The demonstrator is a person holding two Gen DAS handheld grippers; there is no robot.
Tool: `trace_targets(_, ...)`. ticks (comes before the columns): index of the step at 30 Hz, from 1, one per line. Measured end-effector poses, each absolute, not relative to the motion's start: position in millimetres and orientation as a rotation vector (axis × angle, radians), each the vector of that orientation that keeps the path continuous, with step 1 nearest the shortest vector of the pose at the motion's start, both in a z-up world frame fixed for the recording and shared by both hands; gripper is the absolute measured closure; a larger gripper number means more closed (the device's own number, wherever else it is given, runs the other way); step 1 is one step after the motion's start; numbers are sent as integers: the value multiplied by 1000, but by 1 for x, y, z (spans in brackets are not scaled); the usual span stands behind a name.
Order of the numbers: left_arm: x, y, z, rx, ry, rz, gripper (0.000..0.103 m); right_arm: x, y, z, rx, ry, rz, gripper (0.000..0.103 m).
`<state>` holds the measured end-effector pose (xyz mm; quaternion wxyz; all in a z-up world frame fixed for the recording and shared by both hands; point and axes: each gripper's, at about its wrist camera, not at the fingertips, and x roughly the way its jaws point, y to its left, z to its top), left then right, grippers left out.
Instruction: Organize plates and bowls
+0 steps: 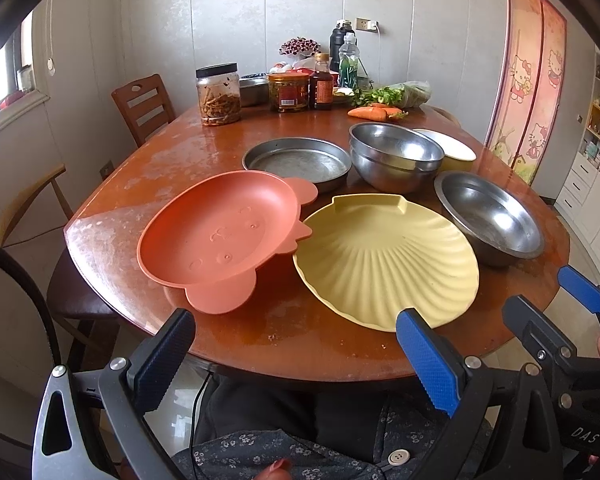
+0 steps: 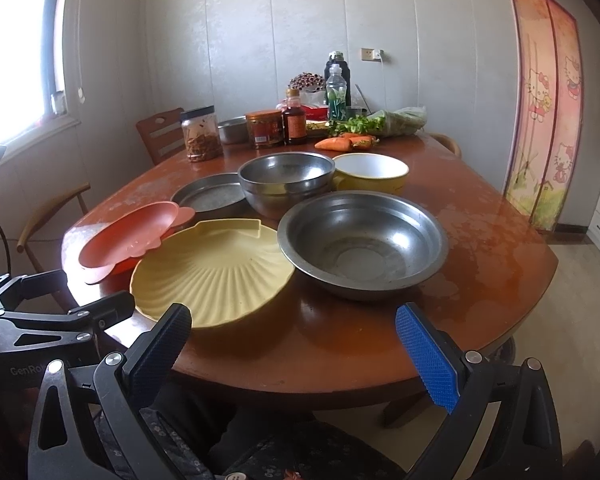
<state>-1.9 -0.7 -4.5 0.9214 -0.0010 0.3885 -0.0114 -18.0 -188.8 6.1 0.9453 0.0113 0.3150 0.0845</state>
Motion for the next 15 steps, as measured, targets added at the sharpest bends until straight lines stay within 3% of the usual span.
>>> trace_targets(15,-4,-3,-4,16,802,-33,2,-18,-189,6,33,648,180,1)
